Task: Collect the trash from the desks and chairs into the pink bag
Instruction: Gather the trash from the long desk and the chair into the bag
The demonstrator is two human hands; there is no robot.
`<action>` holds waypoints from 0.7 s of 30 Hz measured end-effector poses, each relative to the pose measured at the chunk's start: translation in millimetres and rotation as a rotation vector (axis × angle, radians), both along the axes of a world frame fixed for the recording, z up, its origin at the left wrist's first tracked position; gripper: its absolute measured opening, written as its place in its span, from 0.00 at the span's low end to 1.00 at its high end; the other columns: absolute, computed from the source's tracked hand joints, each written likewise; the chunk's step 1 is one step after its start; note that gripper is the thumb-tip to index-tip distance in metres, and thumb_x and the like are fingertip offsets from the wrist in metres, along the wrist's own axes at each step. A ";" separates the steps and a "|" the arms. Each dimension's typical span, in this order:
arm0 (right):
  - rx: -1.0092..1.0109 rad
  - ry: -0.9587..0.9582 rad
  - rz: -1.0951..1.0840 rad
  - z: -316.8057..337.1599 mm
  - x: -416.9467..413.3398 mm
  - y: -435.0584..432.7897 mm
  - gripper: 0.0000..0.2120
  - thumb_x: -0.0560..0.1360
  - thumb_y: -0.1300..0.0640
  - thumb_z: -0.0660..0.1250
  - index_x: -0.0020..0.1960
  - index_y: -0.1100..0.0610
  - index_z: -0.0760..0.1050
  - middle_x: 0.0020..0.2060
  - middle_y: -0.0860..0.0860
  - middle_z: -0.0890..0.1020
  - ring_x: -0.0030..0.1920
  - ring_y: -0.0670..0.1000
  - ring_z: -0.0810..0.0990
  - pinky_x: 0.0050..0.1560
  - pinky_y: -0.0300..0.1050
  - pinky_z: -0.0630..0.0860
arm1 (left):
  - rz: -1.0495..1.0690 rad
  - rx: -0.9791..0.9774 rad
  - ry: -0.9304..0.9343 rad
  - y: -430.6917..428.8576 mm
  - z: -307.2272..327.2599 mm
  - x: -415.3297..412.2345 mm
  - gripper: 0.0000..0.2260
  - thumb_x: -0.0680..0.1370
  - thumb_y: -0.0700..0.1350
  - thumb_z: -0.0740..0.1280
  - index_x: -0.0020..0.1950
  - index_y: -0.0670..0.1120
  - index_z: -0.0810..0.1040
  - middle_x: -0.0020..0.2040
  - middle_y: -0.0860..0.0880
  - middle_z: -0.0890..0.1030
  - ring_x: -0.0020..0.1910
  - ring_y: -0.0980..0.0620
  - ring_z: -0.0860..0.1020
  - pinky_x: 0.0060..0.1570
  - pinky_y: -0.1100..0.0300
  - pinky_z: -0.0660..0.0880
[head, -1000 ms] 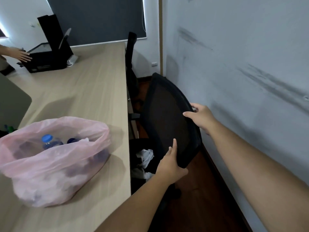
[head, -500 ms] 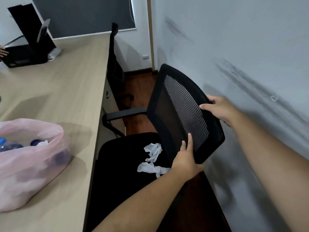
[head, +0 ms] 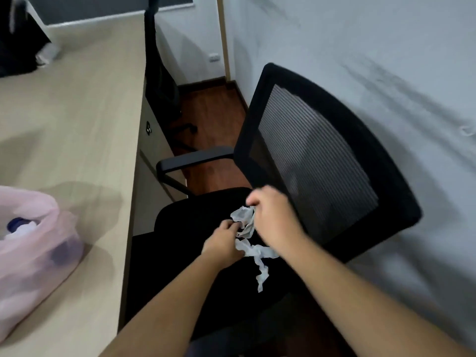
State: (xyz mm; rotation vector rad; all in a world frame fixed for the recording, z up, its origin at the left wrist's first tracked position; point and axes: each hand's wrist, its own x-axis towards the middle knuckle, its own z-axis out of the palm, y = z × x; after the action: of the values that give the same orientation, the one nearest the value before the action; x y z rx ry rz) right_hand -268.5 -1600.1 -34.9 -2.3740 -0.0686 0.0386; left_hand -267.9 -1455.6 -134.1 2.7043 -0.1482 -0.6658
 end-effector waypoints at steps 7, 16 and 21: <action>-0.372 0.788 0.004 -203.2 11.9 13.8 0.41 0.73 0.57 0.69 0.76 0.50 0.48 0.76 0.58 0.50 0.74 0.61 0.56 0.67 0.51 0.68 | -0.170 0.342 0.056 25.7 -100.9 62.7 0.48 0.70 0.51 0.74 0.78 0.55 0.43 0.79 0.45 0.44 0.73 0.42 0.60 0.64 0.47 0.68; -0.524 0.680 -0.133 -309.9 29.2 15.9 0.23 0.76 0.65 0.60 0.69 0.53 0.65 0.69 0.58 0.61 0.63 0.59 0.68 0.57 0.49 0.75 | -0.361 0.316 0.101 -3.0 -215.6 119.9 0.50 0.66 0.46 0.77 0.77 0.58 0.47 0.78 0.47 0.43 0.69 0.43 0.62 0.59 0.50 0.74; -0.458 0.654 -0.307 -315.9 32.8 15.6 0.12 0.76 0.69 0.56 0.54 0.63 0.76 0.55 0.58 0.78 0.53 0.56 0.79 0.51 0.46 0.76 | -0.159 0.039 0.140 1.9 -237.0 119.6 0.08 0.73 0.37 0.64 0.36 0.47 0.71 0.40 0.50 0.71 0.42 0.51 0.73 0.38 0.61 0.70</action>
State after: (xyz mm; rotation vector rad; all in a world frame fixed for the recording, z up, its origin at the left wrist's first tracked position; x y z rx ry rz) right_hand -235.7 -1584.5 -350.8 -2.6669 0.6784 0.7437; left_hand -148.3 -1453.7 -371.2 2.6913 -0.3199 -0.9100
